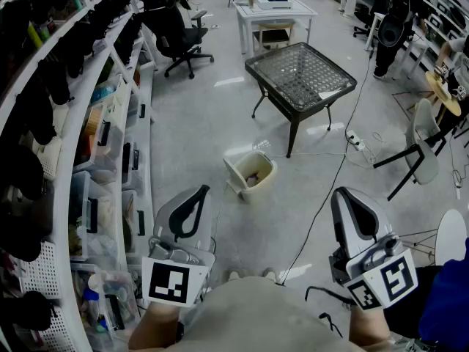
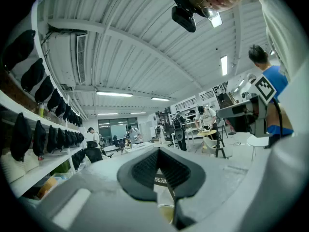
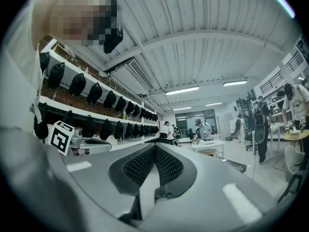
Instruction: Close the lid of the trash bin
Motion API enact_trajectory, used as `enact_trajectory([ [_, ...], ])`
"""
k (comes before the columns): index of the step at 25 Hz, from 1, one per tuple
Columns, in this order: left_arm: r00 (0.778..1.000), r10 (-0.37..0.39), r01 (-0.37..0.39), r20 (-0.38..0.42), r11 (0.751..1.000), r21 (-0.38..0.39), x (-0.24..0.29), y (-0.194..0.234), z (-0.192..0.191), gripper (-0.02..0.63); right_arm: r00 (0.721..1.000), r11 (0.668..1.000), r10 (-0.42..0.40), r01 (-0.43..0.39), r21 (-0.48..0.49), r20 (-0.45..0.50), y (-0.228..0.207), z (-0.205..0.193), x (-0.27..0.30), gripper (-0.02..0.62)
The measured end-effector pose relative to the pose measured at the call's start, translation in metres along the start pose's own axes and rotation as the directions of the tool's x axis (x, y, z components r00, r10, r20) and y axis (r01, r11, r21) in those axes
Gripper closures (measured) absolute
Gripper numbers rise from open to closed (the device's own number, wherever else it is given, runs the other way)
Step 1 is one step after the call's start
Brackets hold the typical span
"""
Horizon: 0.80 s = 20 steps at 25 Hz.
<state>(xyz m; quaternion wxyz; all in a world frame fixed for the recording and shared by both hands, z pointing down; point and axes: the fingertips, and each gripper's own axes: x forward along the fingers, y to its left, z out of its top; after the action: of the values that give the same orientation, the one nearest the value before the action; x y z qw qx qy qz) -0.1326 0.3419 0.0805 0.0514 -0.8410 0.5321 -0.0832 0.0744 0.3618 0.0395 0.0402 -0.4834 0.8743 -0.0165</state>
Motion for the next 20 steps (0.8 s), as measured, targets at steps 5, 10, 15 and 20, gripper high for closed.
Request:
enact_trajectory([
  [5, 1.0, 0.011, -0.011, -0.018, 1.0, -0.002, 0.001, -0.015, -0.002, 0.604, 1.0, 1.0, 0.007, -0.007, 0.012, -0.01, -0.011, -0.005, -0.011, 0.592],
  [10, 0.999, 0.028, -0.028, -0.033, 1.0, -0.002, -0.001, -0.028, -0.009, 0.604, 0.999, 0.999, 0.03, -0.029, 0.028, -0.021, -0.017, -0.016, -0.022, 0.592],
  [15, 0.998, 0.044, -0.044, -0.048, 0.999, -0.003, -0.003, -0.043, -0.016, 0.604, 0.998, 0.998, 0.057, -0.057, 0.03, -0.027, -0.022, -0.023, -0.031, 0.592],
  [20, 0.996, 0.06, -0.061, -0.061, 0.998, -0.006, -0.006, -0.043, -0.02, 0.604, 0.995, 0.996, 0.086, -0.085, 0.034, -0.047, -0.018, -0.03, -0.029, 0.592],
])
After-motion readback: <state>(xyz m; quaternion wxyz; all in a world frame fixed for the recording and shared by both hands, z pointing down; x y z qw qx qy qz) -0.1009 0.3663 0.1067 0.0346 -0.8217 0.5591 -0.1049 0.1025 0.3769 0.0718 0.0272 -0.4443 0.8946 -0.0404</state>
